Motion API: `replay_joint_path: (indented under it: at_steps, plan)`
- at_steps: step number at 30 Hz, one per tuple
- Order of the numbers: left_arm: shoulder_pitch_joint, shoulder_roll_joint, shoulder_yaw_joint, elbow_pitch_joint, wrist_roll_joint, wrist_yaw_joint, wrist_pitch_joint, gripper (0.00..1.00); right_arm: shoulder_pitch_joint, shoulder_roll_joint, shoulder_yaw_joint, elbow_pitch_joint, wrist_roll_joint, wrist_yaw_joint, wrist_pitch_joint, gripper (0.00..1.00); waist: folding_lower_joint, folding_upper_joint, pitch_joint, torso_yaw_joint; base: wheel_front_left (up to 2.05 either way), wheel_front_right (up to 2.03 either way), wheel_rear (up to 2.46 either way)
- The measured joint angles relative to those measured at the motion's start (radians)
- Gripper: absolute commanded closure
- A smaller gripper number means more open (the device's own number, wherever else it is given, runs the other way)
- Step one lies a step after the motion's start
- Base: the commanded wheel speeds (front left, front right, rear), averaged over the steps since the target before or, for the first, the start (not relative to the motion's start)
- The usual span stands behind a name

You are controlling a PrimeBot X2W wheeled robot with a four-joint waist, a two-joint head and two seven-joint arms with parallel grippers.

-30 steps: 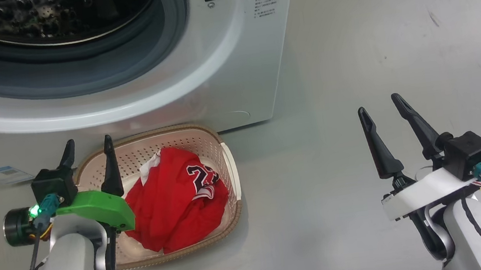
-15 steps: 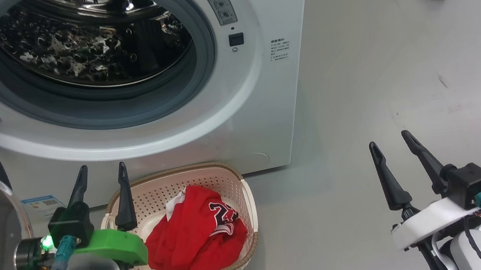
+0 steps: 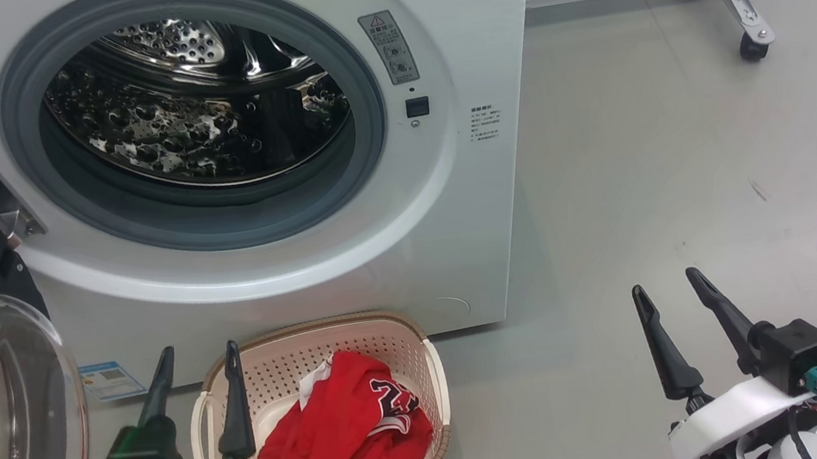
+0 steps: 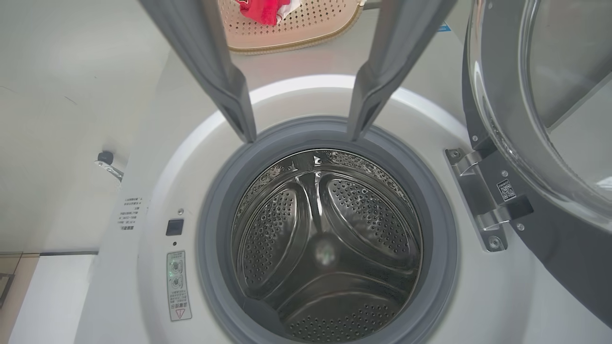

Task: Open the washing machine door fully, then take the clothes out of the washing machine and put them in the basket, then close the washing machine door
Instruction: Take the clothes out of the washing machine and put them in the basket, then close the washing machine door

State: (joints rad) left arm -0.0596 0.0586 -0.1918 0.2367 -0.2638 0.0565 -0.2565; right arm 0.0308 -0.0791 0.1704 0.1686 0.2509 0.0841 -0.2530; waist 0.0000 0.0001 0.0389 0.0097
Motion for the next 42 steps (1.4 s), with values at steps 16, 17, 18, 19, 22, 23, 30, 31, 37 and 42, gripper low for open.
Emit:
replay_joint_path:
  at_steps: [16, 17, 18, 19, 22, 23, 30, 31, 37, 42]
  plan:
    - [0.086, 0.002, -0.013, -0.117, -0.001, 0.018, 0.019, 0.00, 0.022, 0.001, 0.002, -0.019, -0.002, -0.009, 0.000, 0.00, 0.0000, 0.0000, -0.015, 0.015, 0.00, 0.00, 0.00]
    - [0.088, 0.004, -0.013, -0.124, 0.003, 0.018, 0.019, 0.00, 0.023, 0.001, 0.002, -0.019, -0.002, -0.009, 0.000, 0.00, 0.0000, -0.0001, -0.015, 0.016, 0.00, 0.00, 0.00]
    - [0.090, 0.007, -0.013, -0.131, 0.005, 0.018, 0.020, 0.00, 0.023, 0.001, 0.002, -0.020, -0.002, -0.010, 0.000, 0.00, 0.0000, -0.0001, -0.015, 0.017, 0.00, 0.00, 0.00]
    - [0.092, 0.009, -0.013, -0.137, 0.005, 0.019, 0.028, 0.00, 0.024, 0.001, 0.002, -0.021, -0.002, -0.013, 0.000, 0.00, 0.0000, 0.0000, -0.015, 0.018, 0.00, 0.00, 0.00]
    - [0.105, 0.012, -0.013, -0.155, 0.008, 0.019, 0.033, 0.00, 0.027, 0.001, 0.002, -0.024, -0.002, -0.015, 0.000, 0.00, 0.0000, 0.0000, -0.014, 0.019, 0.00, 0.00, 0.00]
    - [0.109, 0.013, -0.013, -0.158, 0.009, 0.019, 0.037, 0.00, 0.028, 0.001, 0.002, -0.025, -0.002, -0.015, 0.000, 0.00, 0.0000, 0.0000, -0.014, 0.020, 0.00, 0.00, 0.00]
    - [0.128, 0.016, -0.012, -0.192, 0.010, 0.028, 0.053, 0.00, 0.034, 0.001, 0.002, -0.029, -0.002, -0.016, 0.000, 0.00, 0.0000, 0.0000, -0.014, 0.018, 0.00, 0.00, 0.00]
    - [0.129, 0.017, -0.012, -0.198, 0.010, 0.028, 0.055, 0.00, 0.034, 0.001, 0.002, -0.029, -0.002, -0.016, 0.000, 0.00, 0.0000, 0.0000, -0.014, 0.017, 0.00, 0.00, 0.00]
    - [0.145, 0.018, -0.013, -0.220, 0.011, 0.030, 0.072, 0.00, 0.035, 0.001, 0.002, -0.031, -0.002, -0.016, 0.000, 0.00, 0.0000, 0.0000, -0.014, 0.012, 0.00, 0.00, 0.00]
    - [0.153, 0.018, -0.013, -0.237, 0.011, 0.033, 0.084, 0.00, 0.035, 0.001, 0.002, -0.032, -0.002, -0.017, 0.000, 0.00, 0.0000, 0.0000, -0.017, 0.009, 0.00, 0.00, 0.00]
